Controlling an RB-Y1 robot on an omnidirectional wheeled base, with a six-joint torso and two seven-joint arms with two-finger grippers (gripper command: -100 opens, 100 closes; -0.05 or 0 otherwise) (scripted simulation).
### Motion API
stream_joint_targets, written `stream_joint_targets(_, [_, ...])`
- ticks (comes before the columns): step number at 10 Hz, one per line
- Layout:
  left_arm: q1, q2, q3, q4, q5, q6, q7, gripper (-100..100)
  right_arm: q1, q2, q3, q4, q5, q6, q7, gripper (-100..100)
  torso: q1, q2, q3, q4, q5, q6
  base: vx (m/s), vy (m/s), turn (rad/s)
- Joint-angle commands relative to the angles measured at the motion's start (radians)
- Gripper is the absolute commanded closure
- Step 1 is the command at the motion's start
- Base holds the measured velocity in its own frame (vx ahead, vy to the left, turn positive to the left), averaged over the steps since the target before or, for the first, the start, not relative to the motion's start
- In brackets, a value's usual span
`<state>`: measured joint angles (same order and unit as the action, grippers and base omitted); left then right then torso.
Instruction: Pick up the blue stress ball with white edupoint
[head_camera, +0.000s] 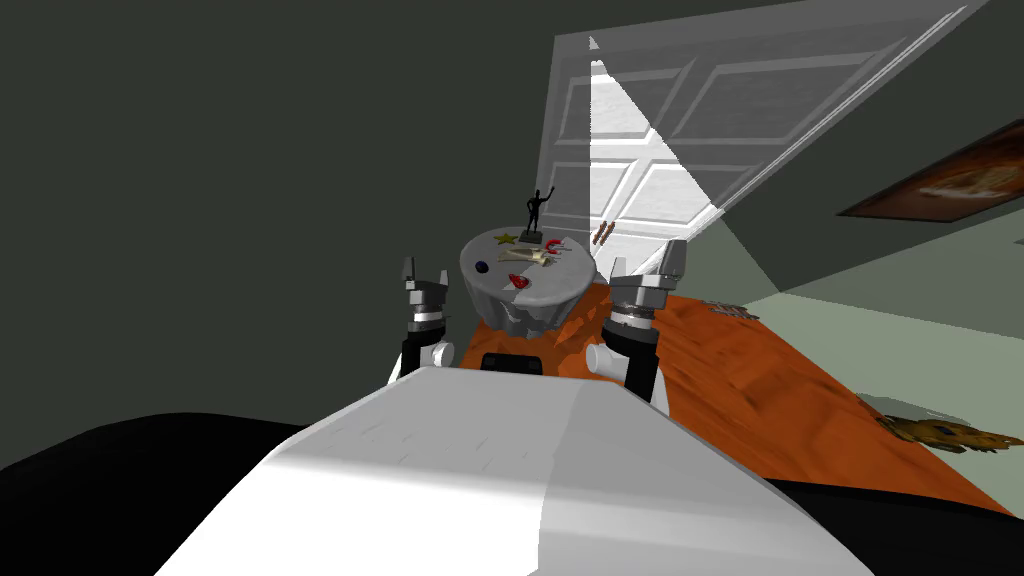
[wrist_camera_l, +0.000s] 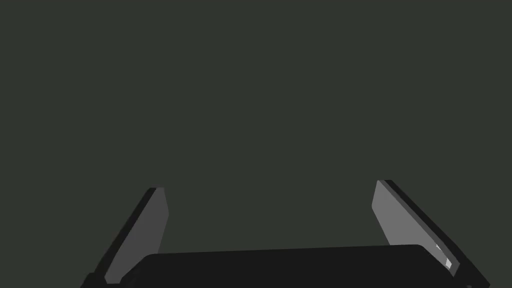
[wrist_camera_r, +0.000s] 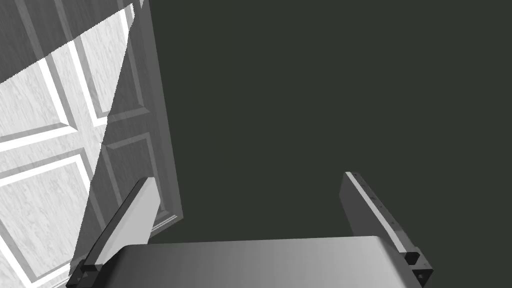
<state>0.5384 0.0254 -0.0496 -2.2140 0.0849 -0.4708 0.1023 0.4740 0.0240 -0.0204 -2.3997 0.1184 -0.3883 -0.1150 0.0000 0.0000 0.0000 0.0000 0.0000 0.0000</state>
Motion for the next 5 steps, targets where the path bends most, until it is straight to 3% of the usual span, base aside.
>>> stream_joint_targets(1, [0.007,0.031,0.015,0.008,-0.008,0.002,0.006,-100,0.0,0.0,0.0,0.0,0.0,0.0,0.0,0,0.0,0.0,0.0,0.0,0.0,0.0,-0.044,0.014,-0.053])
stream_joint_targets(5, [0.019,0.106,0.057,0.028,-0.023,0.003,0.021,-100,0.0,0.0,0.0,0.0,0.0,0.0,0.0,0,0.002,0.005,0.003,0.001,0.0,0.0,-0.07,0.021,-0.086])
